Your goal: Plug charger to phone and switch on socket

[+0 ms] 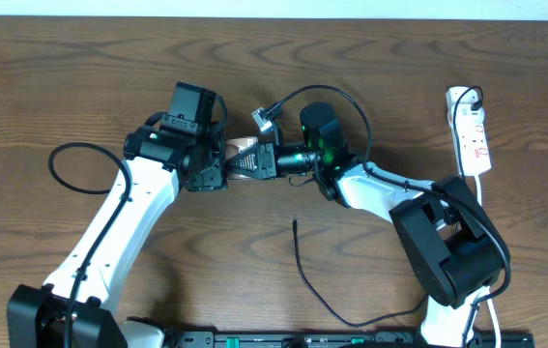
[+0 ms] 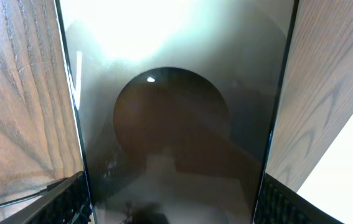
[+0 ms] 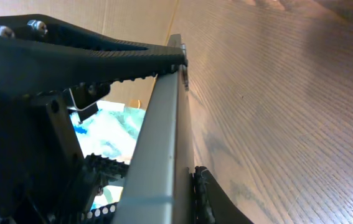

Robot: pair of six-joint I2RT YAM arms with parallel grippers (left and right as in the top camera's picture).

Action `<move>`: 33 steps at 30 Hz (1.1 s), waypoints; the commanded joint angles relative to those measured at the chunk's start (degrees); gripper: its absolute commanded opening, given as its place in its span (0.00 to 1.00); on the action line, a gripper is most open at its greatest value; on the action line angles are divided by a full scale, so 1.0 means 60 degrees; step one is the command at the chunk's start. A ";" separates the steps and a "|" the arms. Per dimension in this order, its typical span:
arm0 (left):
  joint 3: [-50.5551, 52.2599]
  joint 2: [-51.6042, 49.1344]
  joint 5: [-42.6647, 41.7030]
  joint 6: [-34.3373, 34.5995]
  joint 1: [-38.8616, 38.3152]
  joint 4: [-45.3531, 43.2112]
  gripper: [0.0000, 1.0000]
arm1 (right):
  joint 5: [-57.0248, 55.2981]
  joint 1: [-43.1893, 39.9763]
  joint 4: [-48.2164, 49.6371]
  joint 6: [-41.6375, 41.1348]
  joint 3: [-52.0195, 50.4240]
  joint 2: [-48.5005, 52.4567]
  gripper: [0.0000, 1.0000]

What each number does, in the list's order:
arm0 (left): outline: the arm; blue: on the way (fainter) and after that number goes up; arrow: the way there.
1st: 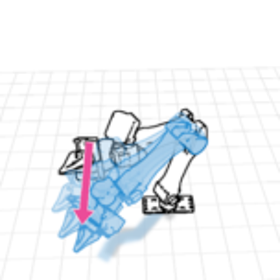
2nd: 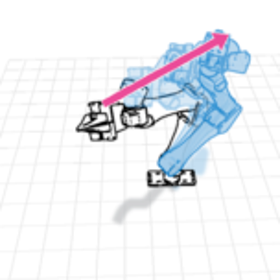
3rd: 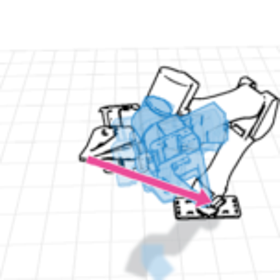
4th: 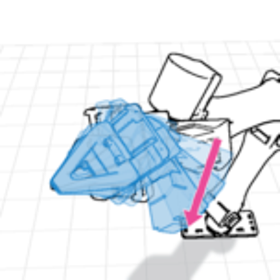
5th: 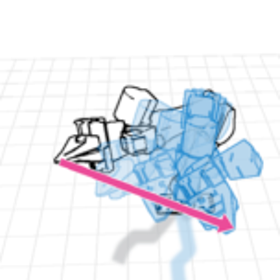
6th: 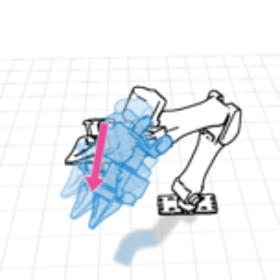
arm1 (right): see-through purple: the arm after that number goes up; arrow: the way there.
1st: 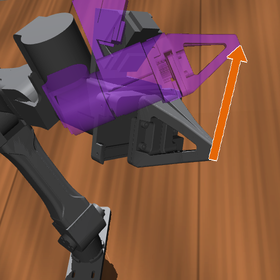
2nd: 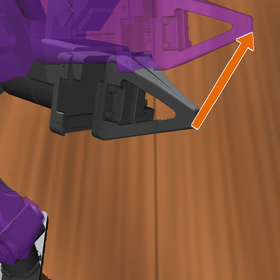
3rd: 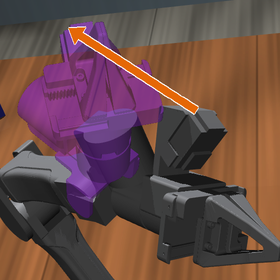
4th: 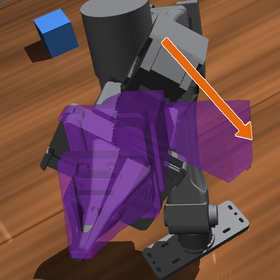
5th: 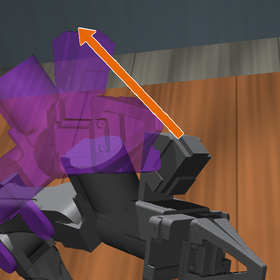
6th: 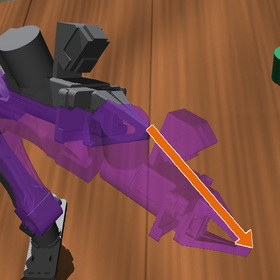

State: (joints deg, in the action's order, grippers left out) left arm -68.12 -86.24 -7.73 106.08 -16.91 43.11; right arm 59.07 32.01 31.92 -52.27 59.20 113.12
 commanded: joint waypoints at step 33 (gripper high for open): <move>-0.0291 0.0084 -0.0036 -0.0248 -0.0204 -0.0051 0.86 | -0.0087 -0.0025 -0.0229 0.0106 0.0168 0.0076 0.01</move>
State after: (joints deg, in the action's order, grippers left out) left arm -68.12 -86.24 -7.57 105.23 -17.72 42.83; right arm 58.15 31.99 30.17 -51.29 59.20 113.23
